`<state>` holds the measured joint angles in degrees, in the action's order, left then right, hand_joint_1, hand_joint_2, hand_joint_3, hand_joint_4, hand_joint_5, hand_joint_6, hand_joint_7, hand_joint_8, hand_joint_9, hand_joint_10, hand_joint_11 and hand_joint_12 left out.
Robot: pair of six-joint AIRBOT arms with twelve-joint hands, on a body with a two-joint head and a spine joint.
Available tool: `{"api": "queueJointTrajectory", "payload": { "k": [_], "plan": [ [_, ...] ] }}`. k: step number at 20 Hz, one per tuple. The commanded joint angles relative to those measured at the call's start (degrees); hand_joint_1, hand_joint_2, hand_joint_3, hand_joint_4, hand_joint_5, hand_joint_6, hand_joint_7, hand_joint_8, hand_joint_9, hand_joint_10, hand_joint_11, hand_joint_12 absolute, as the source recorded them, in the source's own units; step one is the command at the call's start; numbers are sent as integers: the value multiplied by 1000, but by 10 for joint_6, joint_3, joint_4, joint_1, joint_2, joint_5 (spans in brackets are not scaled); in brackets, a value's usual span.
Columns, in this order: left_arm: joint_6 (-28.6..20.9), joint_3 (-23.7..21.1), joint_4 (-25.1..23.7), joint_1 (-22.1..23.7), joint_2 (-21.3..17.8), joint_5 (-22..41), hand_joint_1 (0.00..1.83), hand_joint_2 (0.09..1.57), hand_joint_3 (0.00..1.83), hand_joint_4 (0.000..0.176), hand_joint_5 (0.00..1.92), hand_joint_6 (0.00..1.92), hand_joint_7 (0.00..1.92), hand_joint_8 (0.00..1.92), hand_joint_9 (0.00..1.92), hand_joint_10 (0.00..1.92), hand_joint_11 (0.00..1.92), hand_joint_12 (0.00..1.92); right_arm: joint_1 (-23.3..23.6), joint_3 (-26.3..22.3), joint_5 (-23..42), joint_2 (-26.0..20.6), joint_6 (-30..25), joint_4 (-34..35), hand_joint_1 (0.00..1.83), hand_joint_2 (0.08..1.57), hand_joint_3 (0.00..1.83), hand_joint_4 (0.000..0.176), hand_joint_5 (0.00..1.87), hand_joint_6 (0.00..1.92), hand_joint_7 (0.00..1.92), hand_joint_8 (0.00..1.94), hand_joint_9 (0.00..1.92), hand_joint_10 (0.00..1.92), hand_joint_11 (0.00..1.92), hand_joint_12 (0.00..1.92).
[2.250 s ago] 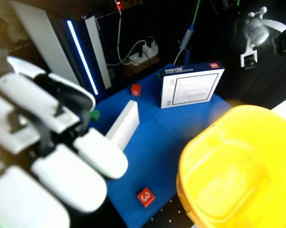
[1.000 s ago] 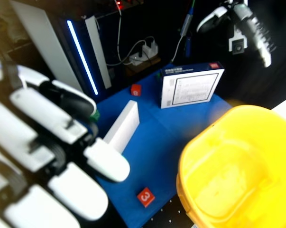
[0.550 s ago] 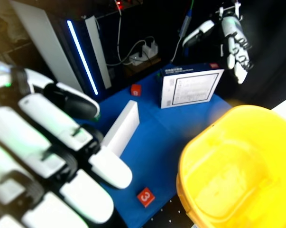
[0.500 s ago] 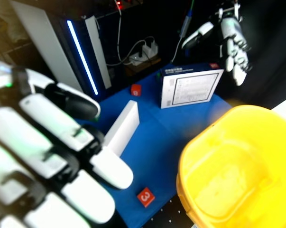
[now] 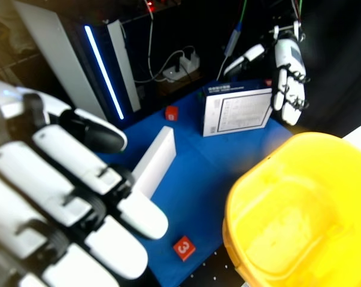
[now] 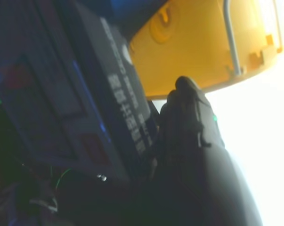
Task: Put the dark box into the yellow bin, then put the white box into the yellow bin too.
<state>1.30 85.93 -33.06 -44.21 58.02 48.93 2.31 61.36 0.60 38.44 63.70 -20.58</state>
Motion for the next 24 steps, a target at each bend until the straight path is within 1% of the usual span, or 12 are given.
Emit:
{"api": "queueJointTrajectory", "payload": {
  "k": [1, 2, 3, 4, 5, 7, 8, 11, 16, 19, 21, 24],
  "plan": [
    [-6, 3, 31, 8, 2, 50, 741, 685, 2, 164, 77, 3, 148, 1, 155, 4, 0, 405, 5, 0, 67, 1, 1, 1, 0, 1082, 0, 0, 318, 2, 334, 2, 320, 5, 0, 675],
    [-6, 4, 30, 8, 3, 48, 862, 758, 5, 121, 169, 11, 191, 4, 234, 4, 1, 553, 5, 0, 67, 1, 1, 2, 0, 1067, 0, 0, 322, 4, 348, 8, 331, 11, 0, 666],
    [-6, 5, 28, 8, 4, 45, 1059, 842, 11, 49, 267, 10, 289, 5, 342, 13, 52, 653, 5, 0, 67, 1, 1, 2, 0, 1062, 0, 0, 324, 2, 361, 7, 338, 9, 0, 639],
    [-6, 10, 24, 8, 7, 40, 1297, 926, 2, 0, 580, 64, 681, 61, 711, 85, 410, 819, 5, 0, 68, 1, 1, 3, 0, 1064, 0, 0, 318, 1, 351, 2, 324, 2, 0, 600],
    [-6, 13, 19, 8, 10, 36, 1384, 995, 2, 0, 956, 608, 1135, 368, 1124, 665, 817, 1059, 5, 0, 68, 1, 1, 3, 0, 1063, 0, 6, 317, 1, 345, 0, 317, 0, 0, 591],
    [-6, 15, 16, 8, 14, 31, 1409, 995, 0, 0, 1363, 204, 1227, 497, 1123, 1022, 1004, 1370, 5, 0, 69, 1, 1, 4, 0, 1065, 3, 15, 319, 1, 333, 0, 281, 0, 0, 525],
    [-6, 16, 16, 8, 15, 30, 1321, 1027, 4, 0, 1400, 62, 1076, 1008, 1117, 1198, 1052, 1558, 5, 0, 69, 1, 1, 4, 0, 1071, 5, 9, 327, 5, 335, 1, 285, 3, 0, 521],
    [-6, 22, 16, 8, 23, 30, 1407, 990, 2, 0, 1422, 82, 1209, 588, 1153, 839, 932, 1217, 5, 0, 71, 0, 1, 5, 0, 1064, 0, 0, 329, 1, 334, 1, 287, 9, 0, 556],
    [-7, 26, 46, 16, 27, 54, 1406, 999, 1, 0, 1418, 75, 1170, 627, 1128, 905, 965, 1056, 5, 0, 72, 0, 1, 7, 0, 1061, 1, 0, 319, 0, 341, 2, 287, 3, 0, 524],
    [-7, 25, 71, 18, 29, 79, 1404, 1014, 1, 0, 1158, 549, 1221, 520, 1140, 912, 951, 1026, 5, 1, 74, 1, 1, 7, 0, 1073, 1, 0, 319, 1, 355, 1, 258, 4, 0, 377],
    [-7, 26, 92, 26, 30, 104, 1274, 1031, 0, 0, 1207, 477, 1160, 815, 1089, 694, 807, 1296, 5, 1, 74, 2, 1, 7, 0, 1068, 0, 0, 311, 2, 352, 2, 273, 7, 0, 447],
    [2, 27, 112, 52, 30, 134, 1235, 1095, 1, 0, 995, 860, 1056, 977, 1021, 577, 644, 1318, 5, 3, 74, 8, 1, 8, 0, 1069, 0, 26, 322, 1, 358, 1, 317, 5, 0, 610]
  ]
}}
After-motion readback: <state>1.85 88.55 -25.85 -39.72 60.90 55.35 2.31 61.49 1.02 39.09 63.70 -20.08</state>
